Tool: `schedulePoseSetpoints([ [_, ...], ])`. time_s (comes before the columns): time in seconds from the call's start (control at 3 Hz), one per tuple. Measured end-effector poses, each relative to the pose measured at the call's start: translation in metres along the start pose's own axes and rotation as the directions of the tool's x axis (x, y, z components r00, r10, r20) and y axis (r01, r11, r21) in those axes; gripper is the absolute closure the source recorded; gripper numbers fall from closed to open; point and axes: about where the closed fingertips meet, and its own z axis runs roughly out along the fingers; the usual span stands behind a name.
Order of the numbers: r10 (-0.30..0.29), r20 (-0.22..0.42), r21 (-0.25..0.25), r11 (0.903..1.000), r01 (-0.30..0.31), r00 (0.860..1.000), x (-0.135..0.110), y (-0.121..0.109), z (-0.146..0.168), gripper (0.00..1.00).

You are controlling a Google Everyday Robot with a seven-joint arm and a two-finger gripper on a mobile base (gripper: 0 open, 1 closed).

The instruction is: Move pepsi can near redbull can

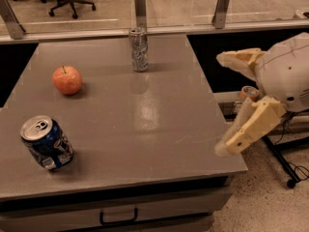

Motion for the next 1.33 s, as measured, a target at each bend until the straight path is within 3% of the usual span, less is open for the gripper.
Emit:
schedulePoseSetpoints([
  [0.33, -0.029, 0.176, -0.091, 0.9948, 0.045, 0.984, -0.057, 0.035, 0.044, 0.0],
  [0.67, -0.04, 0.227, -0.162, 0.9837, 0.078, 0.973, -0.103, 0.063, 0.077, 0.0],
  [1.0, -0.033, 0.225, -0.176, 0.9817, 0.074, 0.974, -0.109, 0.066, 0.081, 0.0],
  [1.33, -0.027, 0.256, -0.144, 0.9873, 0.066, 0.966, -0.104, 0.07, 0.097, 0.0],
])
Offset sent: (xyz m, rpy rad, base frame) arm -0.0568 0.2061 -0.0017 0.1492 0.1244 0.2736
